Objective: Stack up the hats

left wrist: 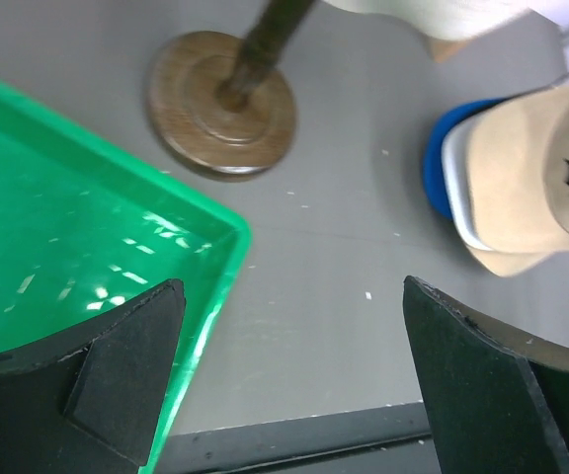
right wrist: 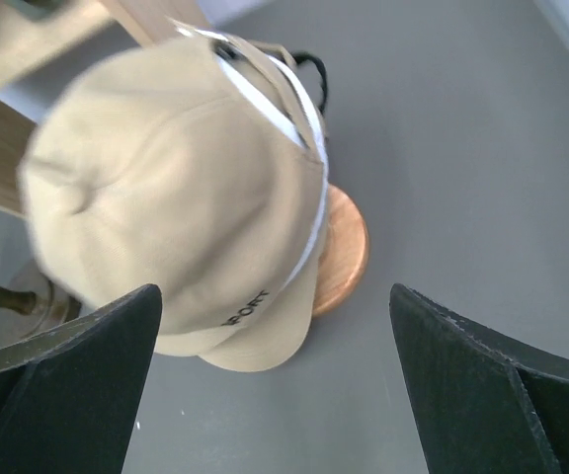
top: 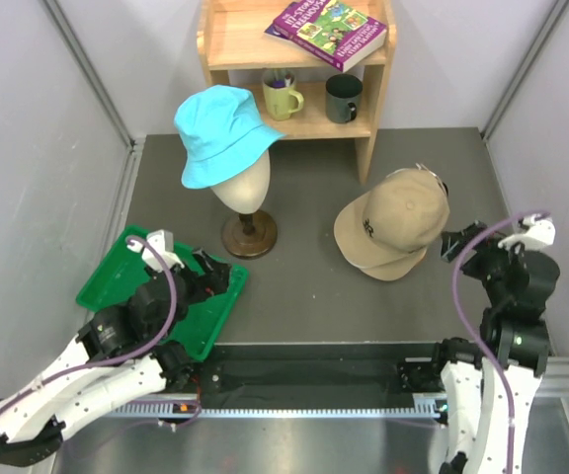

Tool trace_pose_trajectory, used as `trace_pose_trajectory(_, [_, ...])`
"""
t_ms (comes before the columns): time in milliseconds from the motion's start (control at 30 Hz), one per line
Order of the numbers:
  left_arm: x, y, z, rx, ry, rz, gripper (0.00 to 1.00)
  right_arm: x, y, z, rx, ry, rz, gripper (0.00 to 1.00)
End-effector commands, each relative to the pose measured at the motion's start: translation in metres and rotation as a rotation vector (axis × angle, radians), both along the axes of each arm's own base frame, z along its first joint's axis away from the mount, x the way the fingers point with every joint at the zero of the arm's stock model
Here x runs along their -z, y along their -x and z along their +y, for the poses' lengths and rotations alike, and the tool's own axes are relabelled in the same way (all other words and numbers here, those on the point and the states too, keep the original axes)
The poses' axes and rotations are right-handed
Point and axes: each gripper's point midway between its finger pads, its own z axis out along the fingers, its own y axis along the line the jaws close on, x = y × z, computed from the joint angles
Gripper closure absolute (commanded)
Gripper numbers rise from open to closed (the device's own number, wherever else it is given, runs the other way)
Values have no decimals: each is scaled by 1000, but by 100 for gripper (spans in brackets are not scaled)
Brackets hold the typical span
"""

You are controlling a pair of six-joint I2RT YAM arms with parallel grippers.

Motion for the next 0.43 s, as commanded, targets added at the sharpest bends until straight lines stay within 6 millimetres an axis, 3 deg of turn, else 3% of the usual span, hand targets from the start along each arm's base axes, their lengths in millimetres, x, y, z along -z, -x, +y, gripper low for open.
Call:
trace_pose_trajectory(0, [-6, 5, 24, -77, -13, 0, 5, -30, 17, 2, 4, 70, -158, 3])
trace_pose_trajectory(400, [-27, 3, 26, -79, 5, -40, 5, -35, 32, -1, 35, 98, -185, 2])
